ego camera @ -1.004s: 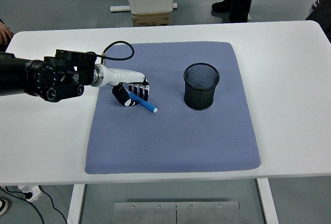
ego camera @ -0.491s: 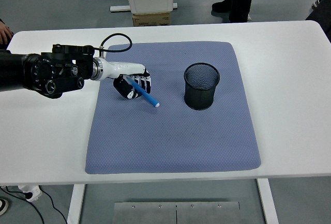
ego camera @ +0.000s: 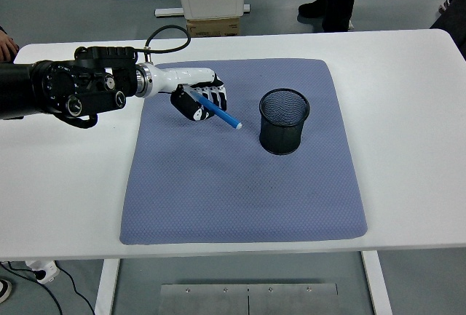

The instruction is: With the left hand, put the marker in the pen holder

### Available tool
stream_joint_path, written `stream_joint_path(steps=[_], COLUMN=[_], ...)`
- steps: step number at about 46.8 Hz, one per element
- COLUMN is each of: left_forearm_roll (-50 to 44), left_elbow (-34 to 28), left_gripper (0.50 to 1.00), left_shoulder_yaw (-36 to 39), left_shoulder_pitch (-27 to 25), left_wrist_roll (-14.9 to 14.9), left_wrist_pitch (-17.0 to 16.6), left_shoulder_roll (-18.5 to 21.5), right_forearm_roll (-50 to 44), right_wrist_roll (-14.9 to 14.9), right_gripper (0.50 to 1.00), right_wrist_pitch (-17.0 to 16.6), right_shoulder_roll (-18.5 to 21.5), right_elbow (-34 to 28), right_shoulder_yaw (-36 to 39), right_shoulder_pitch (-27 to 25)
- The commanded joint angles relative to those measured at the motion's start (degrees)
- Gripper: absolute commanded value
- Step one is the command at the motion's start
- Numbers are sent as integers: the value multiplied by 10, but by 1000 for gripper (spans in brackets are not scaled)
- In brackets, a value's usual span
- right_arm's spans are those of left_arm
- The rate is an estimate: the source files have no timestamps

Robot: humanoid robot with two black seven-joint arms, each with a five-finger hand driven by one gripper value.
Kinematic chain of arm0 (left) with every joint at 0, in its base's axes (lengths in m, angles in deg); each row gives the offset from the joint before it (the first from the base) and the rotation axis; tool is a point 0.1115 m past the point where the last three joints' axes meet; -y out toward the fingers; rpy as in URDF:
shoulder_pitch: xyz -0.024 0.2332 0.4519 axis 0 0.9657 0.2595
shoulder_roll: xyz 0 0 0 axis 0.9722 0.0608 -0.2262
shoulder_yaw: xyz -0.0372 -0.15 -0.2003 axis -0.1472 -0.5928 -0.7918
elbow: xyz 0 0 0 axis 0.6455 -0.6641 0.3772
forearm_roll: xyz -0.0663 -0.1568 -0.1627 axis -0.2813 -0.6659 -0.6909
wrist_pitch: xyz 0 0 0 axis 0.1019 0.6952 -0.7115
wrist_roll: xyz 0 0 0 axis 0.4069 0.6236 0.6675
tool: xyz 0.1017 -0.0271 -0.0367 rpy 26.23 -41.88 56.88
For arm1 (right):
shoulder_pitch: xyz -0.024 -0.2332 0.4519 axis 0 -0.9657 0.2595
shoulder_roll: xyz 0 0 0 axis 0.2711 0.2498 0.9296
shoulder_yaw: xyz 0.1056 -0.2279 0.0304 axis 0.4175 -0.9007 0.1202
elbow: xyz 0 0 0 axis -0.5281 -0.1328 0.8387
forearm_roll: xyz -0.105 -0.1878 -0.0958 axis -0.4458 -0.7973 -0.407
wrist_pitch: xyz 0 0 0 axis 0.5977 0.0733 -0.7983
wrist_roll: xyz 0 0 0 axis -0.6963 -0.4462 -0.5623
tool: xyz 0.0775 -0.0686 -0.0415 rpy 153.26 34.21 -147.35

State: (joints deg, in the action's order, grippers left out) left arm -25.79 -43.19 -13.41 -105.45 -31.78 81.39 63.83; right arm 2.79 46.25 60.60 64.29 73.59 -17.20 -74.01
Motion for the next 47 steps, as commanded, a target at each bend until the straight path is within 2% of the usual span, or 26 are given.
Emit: stream_joint_path(steps=[1,20,31,34,47], left_forearm_roll=[0,-25,-26,-26,-33], left_elbow=[0,0,0,0,0], left_gripper=[500,500,500,500,500], left_shoulder_yaw=[-9,-52,-99,-130,-184], left_shoulder_pitch=[-6,-46,-39,-36,-32], left_wrist_roll=[0,1,15,25,33], left_wrist_pitch=[0,18,19,28,48], left_shoulder_roll=[0,-1,-8,-12,-32], right_forearm_roll=[0,0,0,0,0], right_wrist_roll=[0,0,0,0,0], right_gripper=[1000,1000,1000,1000,1000], right_wrist_pitch=[0,0,0,0,0], right_shoulder_roll=[0,0,0,0,0], right_elbow=[0,0,0,0,0], right_shoulder_yaw=[0,0,0,0,0], right_shoulder_pitch=[0,0,0,0,0])
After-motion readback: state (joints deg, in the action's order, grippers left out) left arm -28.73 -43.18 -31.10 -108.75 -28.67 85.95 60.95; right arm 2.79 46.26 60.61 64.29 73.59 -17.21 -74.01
